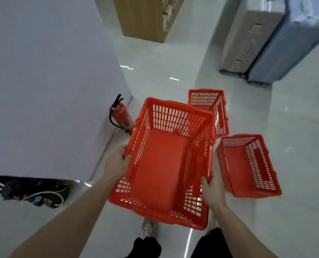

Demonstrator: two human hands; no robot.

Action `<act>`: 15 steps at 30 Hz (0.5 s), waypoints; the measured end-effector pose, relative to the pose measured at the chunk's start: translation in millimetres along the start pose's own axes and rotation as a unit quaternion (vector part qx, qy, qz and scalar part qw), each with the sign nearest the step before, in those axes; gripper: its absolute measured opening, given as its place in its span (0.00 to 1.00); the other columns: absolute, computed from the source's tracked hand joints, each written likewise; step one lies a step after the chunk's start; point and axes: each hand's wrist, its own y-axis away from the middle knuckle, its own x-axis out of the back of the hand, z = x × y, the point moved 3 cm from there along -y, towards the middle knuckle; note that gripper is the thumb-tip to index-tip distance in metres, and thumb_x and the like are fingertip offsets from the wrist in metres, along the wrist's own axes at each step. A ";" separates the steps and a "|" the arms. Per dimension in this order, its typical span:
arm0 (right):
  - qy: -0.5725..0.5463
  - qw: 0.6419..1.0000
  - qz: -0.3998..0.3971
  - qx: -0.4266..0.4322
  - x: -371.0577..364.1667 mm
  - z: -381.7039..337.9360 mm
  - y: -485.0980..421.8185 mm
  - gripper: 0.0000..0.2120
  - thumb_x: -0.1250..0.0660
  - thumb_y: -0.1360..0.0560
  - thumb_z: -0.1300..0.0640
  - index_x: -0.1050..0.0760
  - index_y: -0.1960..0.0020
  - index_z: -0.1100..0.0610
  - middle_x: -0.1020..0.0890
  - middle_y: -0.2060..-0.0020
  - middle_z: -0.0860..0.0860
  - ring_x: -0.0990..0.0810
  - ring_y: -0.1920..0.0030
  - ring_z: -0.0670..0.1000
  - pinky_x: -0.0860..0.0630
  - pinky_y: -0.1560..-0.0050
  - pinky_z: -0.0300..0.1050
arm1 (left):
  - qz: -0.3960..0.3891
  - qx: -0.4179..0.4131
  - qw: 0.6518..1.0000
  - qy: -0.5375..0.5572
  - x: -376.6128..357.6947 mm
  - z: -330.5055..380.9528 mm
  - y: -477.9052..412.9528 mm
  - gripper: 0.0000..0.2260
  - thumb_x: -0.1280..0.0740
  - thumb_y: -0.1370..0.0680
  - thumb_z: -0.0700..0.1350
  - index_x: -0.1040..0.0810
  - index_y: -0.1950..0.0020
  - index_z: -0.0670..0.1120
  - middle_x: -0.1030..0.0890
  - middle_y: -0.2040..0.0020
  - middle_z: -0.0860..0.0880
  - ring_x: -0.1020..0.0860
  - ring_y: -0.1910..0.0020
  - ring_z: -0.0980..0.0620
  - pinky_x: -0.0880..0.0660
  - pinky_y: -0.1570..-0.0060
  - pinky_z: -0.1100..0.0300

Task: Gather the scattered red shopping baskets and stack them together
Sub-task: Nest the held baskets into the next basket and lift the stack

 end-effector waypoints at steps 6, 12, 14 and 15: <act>-0.018 0.992 0.088 -0.088 -69.8 44.2 39.0 0.16 0.39 0.19 0.57 0.32 0.31 0.52 0.18 0.48 0.47 0.18 0.49 0.50 0.20 0.46 0.54 | -0.080 -0.075 0.994 -0.017 -22.3 -27.4 -54.8 0.16 0.35 0.20 0.48 0.26 0.32 0.50 0.17 0.41 0.48 0.18 0.45 0.47 0.22 0.44 0.46; -0.012 0.983 0.082 -0.166 -119.6 85.8 42.9 0.17 0.36 0.21 0.59 0.33 0.33 0.53 0.18 0.53 0.46 0.17 0.54 0.50 0.19 0.50 0.54 | -0.121 -0.132 0.983 -0.029 -59.1 -51.9 -107.8 0.14 0.32 0.21 0.46 0.24 0.36 0.51 0.17 0.44 0.50 0.18 0.45 0.51 0.22 0.43 0.48; -0.011 0.980 0.072 -0.186 -137.0 99.5 45.2 0.17 0.36 0.21 0.58 0.35 0.34 0.53 0.18 0.54 0.46 0.17 0.56 0.48 0.19 0.55 0.51 | -0.129 -0.127 0.983 -0.027 -72.3 -64.6 -115.7 0.14 0.33 0.21 0.47 0.24 0.35 0.53 0.17 0.43 0.51 0.19 0.45 0.52 0.22 0.44 0.49; -0.009 0.978 0.071 -0.196 -143.8 106.7 46.9 0.17 0.36 0.21 0.58 0.35 0.34 0.54 0.18 0.56 0.46 0.17 0.58 0.48 0.20 0.59 0.47 | -0.135 -0.123 0.983 -0.022 -79.8 -71.4 -116.7 0.14 0.34 0.21 0.47 0.25 0.35 0.53 0.17 0.42 0.51 0.19 0.45 0.51 0.22 0.43 0.49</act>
